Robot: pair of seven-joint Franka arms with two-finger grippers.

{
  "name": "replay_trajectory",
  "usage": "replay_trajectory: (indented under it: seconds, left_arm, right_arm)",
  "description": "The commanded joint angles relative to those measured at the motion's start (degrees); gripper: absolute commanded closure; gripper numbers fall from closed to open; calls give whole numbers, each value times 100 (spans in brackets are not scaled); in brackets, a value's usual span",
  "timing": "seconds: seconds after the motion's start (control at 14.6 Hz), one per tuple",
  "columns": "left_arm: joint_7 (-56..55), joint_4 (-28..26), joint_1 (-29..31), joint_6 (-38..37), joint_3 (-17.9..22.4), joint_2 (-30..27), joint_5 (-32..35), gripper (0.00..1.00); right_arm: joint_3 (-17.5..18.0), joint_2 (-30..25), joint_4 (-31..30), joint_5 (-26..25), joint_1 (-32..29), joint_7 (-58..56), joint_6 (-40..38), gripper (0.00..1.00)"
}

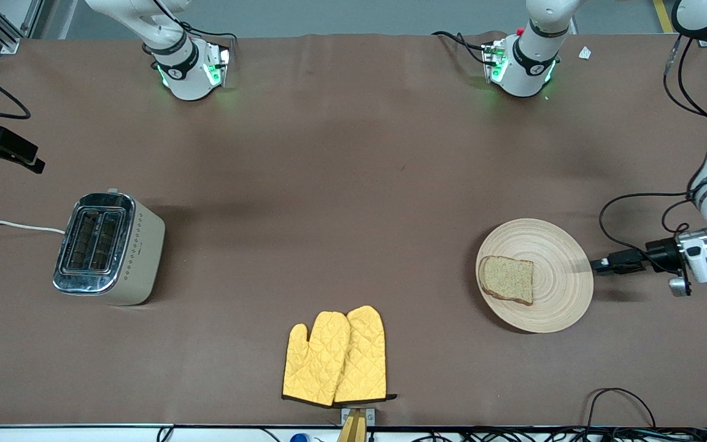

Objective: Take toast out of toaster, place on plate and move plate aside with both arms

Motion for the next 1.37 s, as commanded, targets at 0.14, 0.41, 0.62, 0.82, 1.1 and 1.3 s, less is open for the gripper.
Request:
replay_trajectory:
  seconds: [0.14, 0.41, 0.62, 0.82, 1.1, 1.3]
  left_arm:
    - [-1335, 828, -93, -723, -119, -225, 1007, 0]
    - [-2136, 865, -434, -839, -163, -1041, 1930, 0]
    - [-3128, 856, -935, -1198, -172, -1727, 2397, 0]
    - [-3509, 856, -1182, -1603, -224, -2351, 2679, 0]
    - [-4457, 830, -1655, -2113, -489, -3054, 3222, 0]
    - [-4722, 655, -2314, -2325, -174, -3537, 3479, 0]
  right_arm:
    - [12, -194, -369, -36, -18, 22, 117, 0]
    - [12, -177, -309, 16, -18, 22, 196, 0]
    - [4, -142, -81, 17, -27, -39, 275, 0]
    - [4, -142, -62, 8, -18, -48, 249, 0]
    - [4, -142, -45, 16, -36, -66, 196, 0]
    - [4, -107, 104, 17, -62, -74, 161, 0]
